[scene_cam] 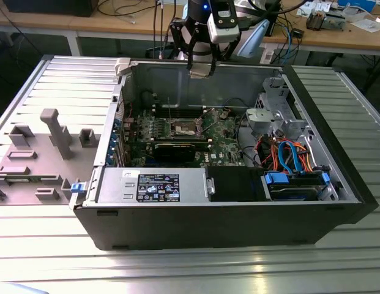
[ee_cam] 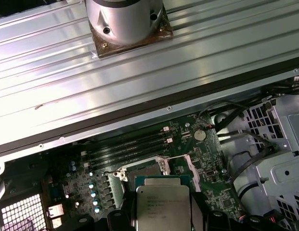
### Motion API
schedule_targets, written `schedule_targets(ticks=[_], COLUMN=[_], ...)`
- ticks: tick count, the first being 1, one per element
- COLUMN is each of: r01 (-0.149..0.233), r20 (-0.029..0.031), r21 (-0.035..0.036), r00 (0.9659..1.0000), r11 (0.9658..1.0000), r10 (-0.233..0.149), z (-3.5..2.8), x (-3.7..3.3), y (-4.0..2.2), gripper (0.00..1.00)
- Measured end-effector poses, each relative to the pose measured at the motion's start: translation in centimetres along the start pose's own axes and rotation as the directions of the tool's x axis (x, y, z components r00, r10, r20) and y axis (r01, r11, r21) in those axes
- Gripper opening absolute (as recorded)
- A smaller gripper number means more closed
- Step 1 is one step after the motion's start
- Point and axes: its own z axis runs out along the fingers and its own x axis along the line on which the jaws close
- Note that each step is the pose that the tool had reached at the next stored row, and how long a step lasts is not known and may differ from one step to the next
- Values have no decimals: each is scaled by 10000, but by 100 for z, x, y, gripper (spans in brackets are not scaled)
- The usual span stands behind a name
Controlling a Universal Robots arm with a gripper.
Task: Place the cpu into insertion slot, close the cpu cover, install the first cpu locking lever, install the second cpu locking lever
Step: 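Place the cpu into insertion slot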
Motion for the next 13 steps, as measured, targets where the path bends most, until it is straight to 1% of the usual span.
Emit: schedule_targets(ticks=[4, 13], r01=[-142, -157], r20=[16, 18], r21=[-3, -3], r00=[9999, 9999], r11=[9999, 9999], r10=[142, 157], z=[0, 0], x=[0, 0], y=[0, 0], gripper=[55, 55])
